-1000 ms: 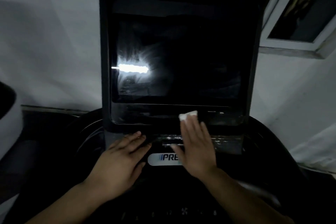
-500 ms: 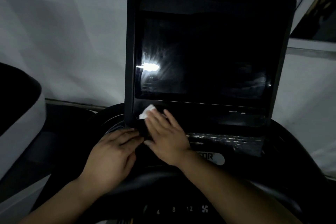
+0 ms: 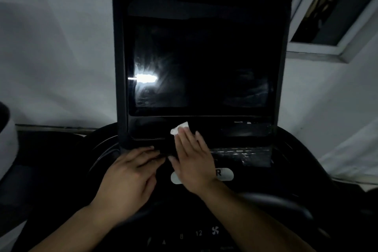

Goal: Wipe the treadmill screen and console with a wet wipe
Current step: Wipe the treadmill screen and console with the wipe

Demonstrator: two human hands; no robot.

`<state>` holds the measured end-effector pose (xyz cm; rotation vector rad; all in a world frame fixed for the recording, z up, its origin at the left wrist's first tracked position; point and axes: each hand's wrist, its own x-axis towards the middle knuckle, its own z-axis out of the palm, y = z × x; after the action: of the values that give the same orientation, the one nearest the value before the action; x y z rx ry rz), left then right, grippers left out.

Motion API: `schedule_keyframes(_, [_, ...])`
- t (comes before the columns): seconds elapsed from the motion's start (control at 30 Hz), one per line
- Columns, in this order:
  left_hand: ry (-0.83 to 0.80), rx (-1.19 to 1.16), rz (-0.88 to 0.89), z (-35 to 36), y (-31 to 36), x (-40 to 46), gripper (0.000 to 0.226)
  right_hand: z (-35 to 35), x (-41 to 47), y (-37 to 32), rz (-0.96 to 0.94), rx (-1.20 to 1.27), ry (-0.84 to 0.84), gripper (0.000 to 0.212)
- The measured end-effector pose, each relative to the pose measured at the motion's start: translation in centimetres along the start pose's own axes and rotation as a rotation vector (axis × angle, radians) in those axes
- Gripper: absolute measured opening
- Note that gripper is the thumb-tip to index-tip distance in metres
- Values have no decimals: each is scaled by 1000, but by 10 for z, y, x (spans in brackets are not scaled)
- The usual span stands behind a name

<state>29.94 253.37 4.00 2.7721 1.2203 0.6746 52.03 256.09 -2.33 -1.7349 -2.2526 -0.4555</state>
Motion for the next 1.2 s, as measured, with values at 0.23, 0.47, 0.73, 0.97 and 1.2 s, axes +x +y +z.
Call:
schedule_keyframes(0.23, [-12, -53, 26, 14, 13, 16, 42, -14, -30, 71, 351, -46, -76, 72])
schedule_keyframes(0.47, [0, -60, 65, 12, 20, 26, 41, -16, -34, 101, 421, -47, -63, 75])
schedule_keyframes(0.73, [-9, -49, 67, 16, 21, 30, 40, -6, -28, 64, 230, 22, -86, 77])
schedule_keyframes(0.97, [-23, -40, 26, 17, 13, 25, 41, -11, -46, 107, 534, 0, -43, 77])
schedule_keyframes(1.2, [-20, -64, 43, 24, 25, 30, 41, -14, -53, 98, 283, 34, 22, 61])
